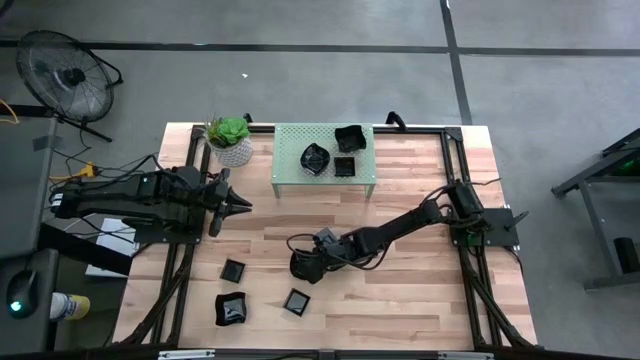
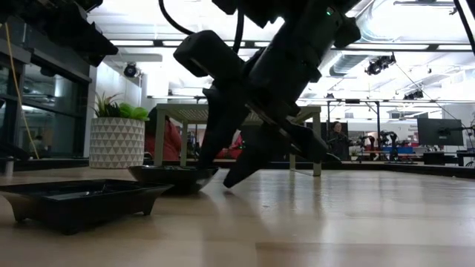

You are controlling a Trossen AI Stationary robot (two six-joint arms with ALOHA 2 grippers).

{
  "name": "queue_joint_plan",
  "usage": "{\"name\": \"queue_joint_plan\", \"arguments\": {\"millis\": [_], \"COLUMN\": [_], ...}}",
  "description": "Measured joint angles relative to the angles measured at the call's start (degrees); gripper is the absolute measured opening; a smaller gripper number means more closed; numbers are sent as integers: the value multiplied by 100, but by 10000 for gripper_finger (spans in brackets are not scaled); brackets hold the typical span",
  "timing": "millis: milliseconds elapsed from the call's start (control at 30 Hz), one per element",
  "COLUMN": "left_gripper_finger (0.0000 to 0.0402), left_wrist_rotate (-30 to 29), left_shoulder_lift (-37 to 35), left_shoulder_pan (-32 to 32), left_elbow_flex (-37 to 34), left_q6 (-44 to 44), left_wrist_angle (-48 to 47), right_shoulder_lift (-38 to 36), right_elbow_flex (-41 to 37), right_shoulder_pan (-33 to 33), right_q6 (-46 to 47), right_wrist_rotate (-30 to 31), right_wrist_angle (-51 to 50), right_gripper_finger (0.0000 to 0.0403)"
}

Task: Pick & Place Mini shaped plates
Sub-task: Stack the leaf shaped plate on top of the leaf shaped plate on the shelf

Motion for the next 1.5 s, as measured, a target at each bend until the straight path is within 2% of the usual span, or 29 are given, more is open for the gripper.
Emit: {"name": "queue_joint_plan", "arguments": {"millis": [467, 600, 833, 1300, 1500], "left_gripper_finger": [53, 53, 53, 53, 53], "left_wrist_rotate": [-2, -1, -1, -1, -1], "left_shoulder_lift": [0, 0, 0, 0, 0], "left_shoulder_pan": [-1, -1, -1, 0, -1], "left_elbow_flex": [0, 0, 0, 0, 0], "left_q6": [-1, -1, -1, -4, -4], "left_wrist_angle": [2, 5, 3, 2, 1], "right_shoulder_lift": [-56, -255, -226, -116, -116], "right_elbow_flex": [0, 4, 4, 4, 4], "right_shoulder_pan": [-67, -65, -67, -64, -64], "right_q6": [-57, -127, -140, -94, -144], "right_wrist_rotate": [-157, -71, -301, -60, 12], "right_wrist_angle": [-115, -219, -275, -250, -177], "right_gripper_finger": [163, 144, 114, 144, 130]}}
